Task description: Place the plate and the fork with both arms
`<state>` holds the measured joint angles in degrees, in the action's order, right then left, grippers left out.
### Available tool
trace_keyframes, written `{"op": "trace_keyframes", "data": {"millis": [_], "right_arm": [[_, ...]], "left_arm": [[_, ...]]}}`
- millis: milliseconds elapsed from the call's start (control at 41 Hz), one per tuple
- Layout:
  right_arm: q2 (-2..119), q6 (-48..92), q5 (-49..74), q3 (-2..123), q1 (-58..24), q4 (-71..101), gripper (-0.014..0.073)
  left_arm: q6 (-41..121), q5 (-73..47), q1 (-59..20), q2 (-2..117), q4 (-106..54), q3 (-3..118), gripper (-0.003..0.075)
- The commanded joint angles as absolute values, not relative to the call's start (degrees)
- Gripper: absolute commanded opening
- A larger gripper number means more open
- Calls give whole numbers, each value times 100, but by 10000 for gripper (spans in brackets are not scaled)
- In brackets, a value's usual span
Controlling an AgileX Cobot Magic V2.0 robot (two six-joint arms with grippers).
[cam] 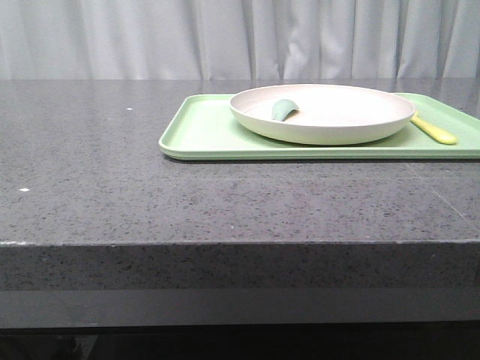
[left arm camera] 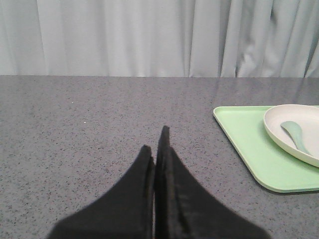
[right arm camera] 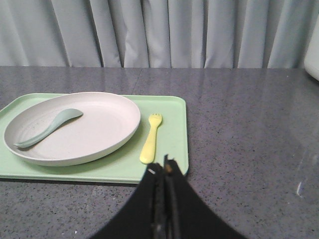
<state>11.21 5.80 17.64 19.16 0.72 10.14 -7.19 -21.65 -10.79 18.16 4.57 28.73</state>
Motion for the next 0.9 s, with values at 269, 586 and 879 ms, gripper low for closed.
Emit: {"op": "trace_keyframes", "data": {"millis": [269, 586, 879], "right_arm": [[1175, 656, 1267, 2064, 104, 1018, -64], [1175, 656, 1272, 2064, 104, 1018, -64], [1175, 656, 1272, 2064, 104, 1018, -64]], "left_arm": [[-767, -1237, -396, 982, 80, 2049, -18], [-767, -963, -43, -132, -219, 636, -18], [-767, -424, -43, -163, -219, -46, -18]]}}
